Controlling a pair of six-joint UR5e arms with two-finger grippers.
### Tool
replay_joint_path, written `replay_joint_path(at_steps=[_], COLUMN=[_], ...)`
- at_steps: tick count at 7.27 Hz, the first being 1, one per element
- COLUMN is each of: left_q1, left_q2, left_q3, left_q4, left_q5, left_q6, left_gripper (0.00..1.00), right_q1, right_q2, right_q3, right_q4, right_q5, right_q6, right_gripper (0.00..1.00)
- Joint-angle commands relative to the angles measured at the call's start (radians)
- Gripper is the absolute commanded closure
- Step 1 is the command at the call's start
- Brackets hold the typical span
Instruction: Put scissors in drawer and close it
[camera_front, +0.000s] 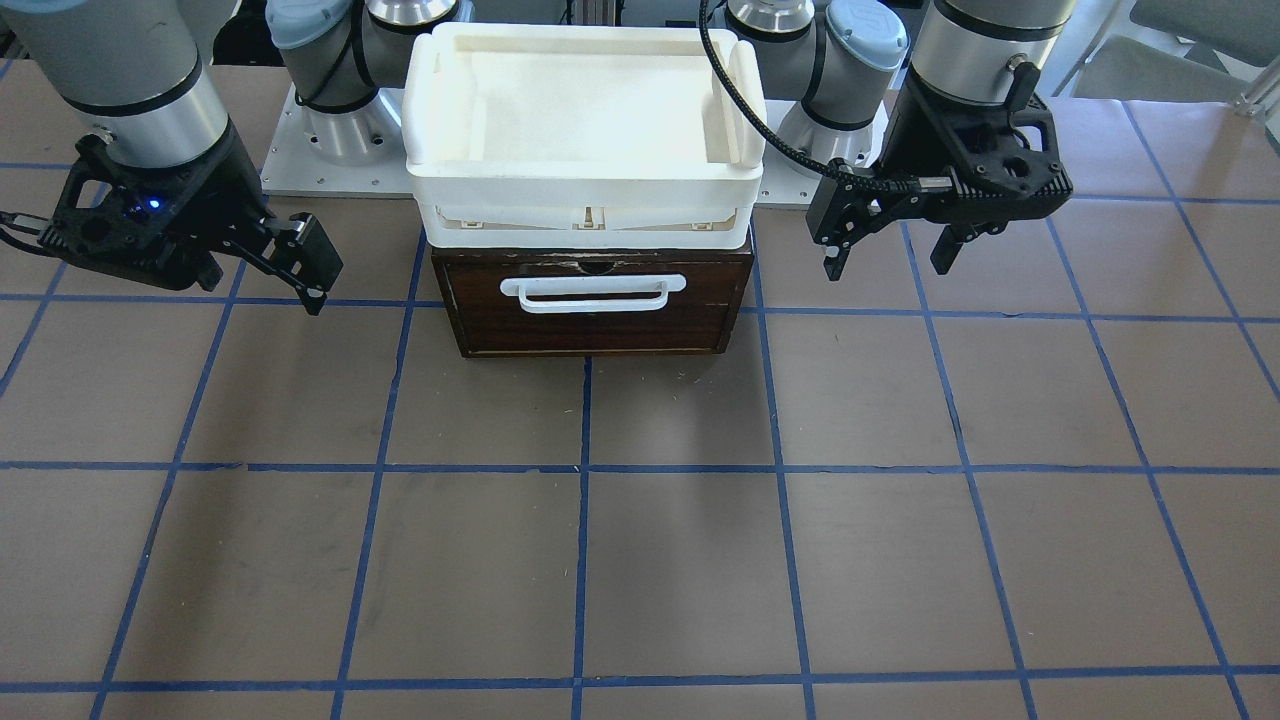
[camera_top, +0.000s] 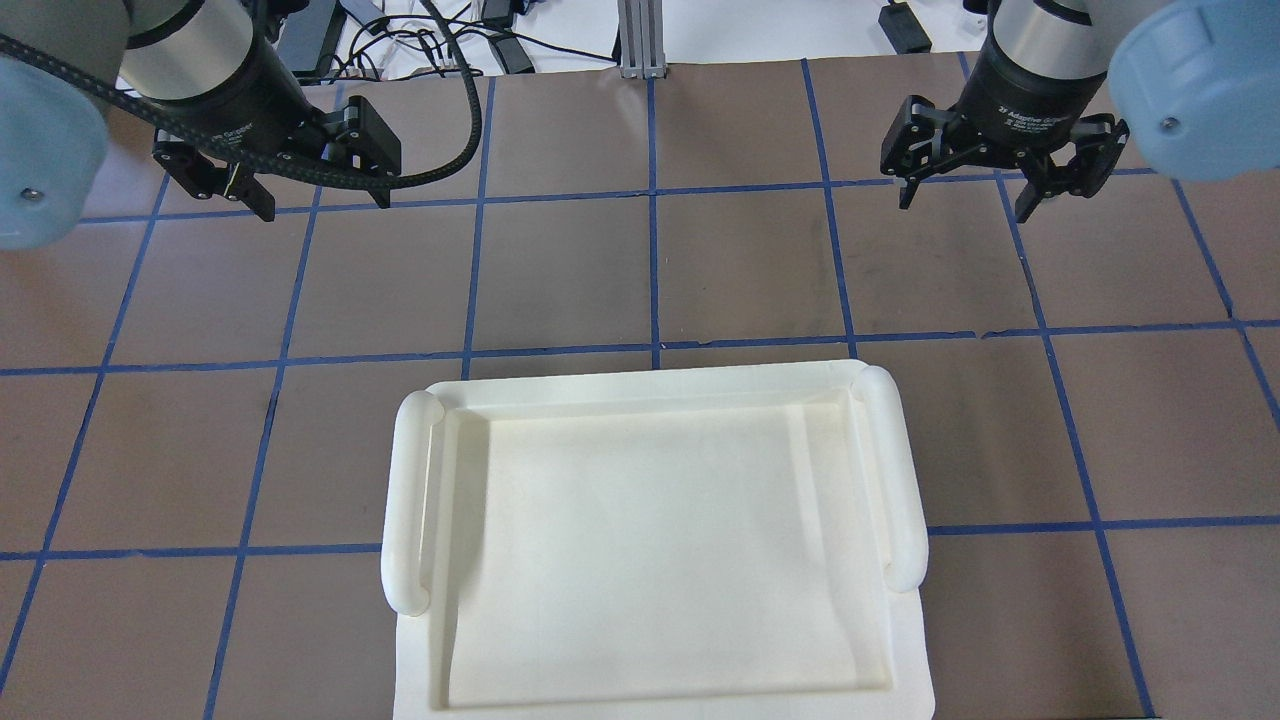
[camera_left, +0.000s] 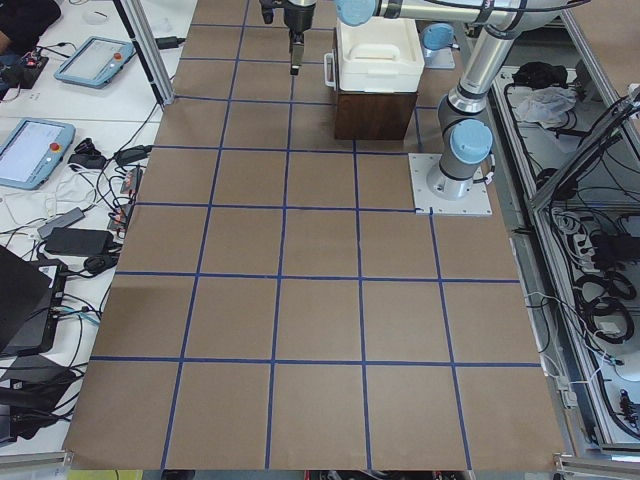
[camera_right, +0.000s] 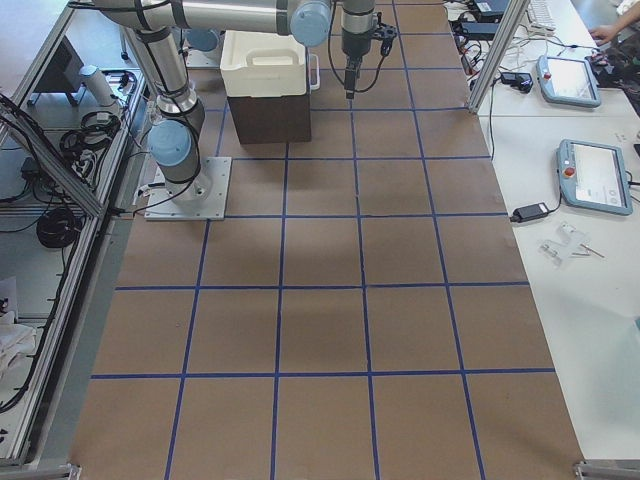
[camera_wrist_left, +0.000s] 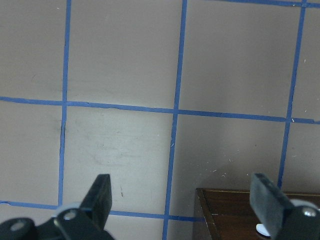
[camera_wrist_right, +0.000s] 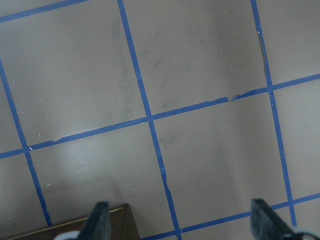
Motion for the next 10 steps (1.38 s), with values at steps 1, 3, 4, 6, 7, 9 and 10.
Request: replay_joint_path(at_steps=[1, 3, 4, 6, 7, 9, 10], left_q1=[-0.002, -0.002, -0.002, -0.002, -0.002, -0.002, -0.004], left_q2=[-0.001, -0.009, -0.008, -0.015, -0.013, -0.012, -0.015], left_q3=[0.003, 0.001, 0.001, -0.005, -0.005, -0.008, -0.008], left_q4=[-0.032, -0.022, -0.022, -0.015, -0.016, -0.018, -0.015], left_q5=[-0.083, -0.082, -0.082, -0.082, -0.082, -0.074, -0.025], left_q6=[-0.08, -0.066, -0.066, -0.066, -0.057, 0.015, 0.04], left_gripper=[0.0, 0.0, 0.0, 0.0, 0.0, 0.0, 0.0], right_q1=[0.0, 0.0, 0.0, 0.0, 0.0, 0.0, 0.0], right_q2=[0.0, 0.0, 0.0, 0.0, 0.0, 0.006, 0.009], right_q3=[0.0, 0.0, 0.0, 0.0, 0.0, 0.0, 0.0], right_q4=[0.001, 0.0, 0.0, -0.002, 0.0, -0.008, -0.01], right_q5=[-0.002, -0.01, -0.012, -0.01, -0.013, -0.003, -0.004], right_q6=[-0.001, -0.001, -0.007, -0.007, -0.007, -0.013, -0.018], right_gripper=[0.0, 0.0, 0.0, 0.0, 0.0, 0.0, 0.0])
